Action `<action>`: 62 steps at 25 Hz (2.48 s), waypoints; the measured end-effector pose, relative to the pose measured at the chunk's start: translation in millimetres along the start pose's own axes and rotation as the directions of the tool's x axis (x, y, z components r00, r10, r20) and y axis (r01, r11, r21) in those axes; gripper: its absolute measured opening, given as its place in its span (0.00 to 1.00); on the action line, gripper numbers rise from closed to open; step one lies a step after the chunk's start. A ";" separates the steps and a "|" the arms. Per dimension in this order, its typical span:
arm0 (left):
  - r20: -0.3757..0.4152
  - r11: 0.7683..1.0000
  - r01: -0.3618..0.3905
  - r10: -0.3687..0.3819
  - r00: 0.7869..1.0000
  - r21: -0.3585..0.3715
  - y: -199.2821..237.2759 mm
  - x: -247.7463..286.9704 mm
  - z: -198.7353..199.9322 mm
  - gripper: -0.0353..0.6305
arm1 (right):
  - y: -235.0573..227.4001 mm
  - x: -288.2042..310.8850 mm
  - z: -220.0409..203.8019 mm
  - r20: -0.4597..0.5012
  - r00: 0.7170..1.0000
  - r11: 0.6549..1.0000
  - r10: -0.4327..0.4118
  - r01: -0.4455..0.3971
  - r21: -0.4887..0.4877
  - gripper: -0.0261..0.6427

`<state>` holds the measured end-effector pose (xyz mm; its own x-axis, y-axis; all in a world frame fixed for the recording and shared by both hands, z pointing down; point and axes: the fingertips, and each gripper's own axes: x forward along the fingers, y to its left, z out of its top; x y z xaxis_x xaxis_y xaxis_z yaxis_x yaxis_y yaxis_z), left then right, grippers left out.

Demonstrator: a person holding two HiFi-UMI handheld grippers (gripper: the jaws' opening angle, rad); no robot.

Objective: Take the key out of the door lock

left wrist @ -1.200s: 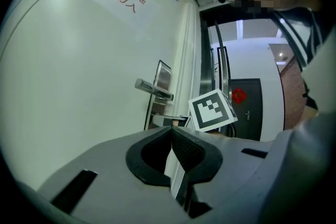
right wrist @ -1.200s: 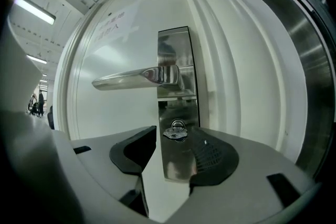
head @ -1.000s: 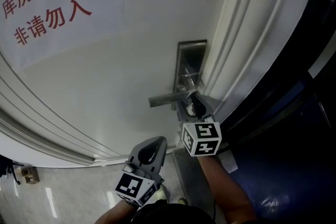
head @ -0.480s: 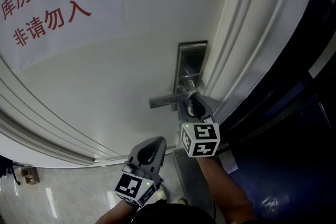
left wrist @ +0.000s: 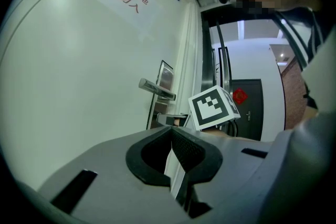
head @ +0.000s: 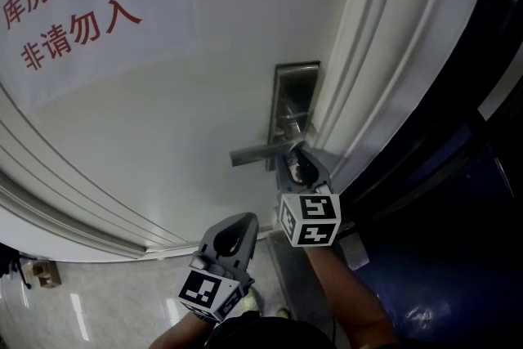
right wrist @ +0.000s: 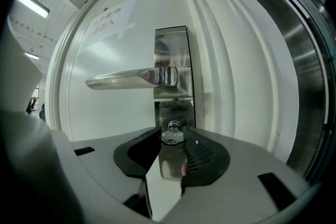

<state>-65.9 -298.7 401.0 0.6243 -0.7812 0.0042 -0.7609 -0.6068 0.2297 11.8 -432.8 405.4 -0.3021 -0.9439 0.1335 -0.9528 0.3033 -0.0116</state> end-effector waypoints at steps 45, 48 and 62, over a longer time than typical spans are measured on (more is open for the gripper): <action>0.028 0.998 -0.037 0.036 0.999 0.041 -112.8 -54.1 -3.1 0.06 | 17.1 -181.1 19.6 0.067 0.979 0.981 0.195 -0.192 -0.039 0.24; 0.021 0.998 -0.052 0.051 0.998 0.047 -120.7 -62.9 -7.8 0.06 | 18.6 -204.0 21.5 0.077 0.974 0.977 0.213 -0.211 -0.036 0.24; 0.066 0.996 -0.059 0.055 0.996 0.068 -166.1 -81.3 -2.0 0.06 | 24.9 -272.0 11.3 0.068 0.968 0.970 0.243 -0.242 -0.018 0.24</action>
<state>10.0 -134.1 364.4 0.5687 -0.8212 -0.0473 -0.8069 -0.5681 0.1621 70.0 -170.0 357.6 -0.5256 -0.8487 0.0590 -0.8507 0.5251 -0.0255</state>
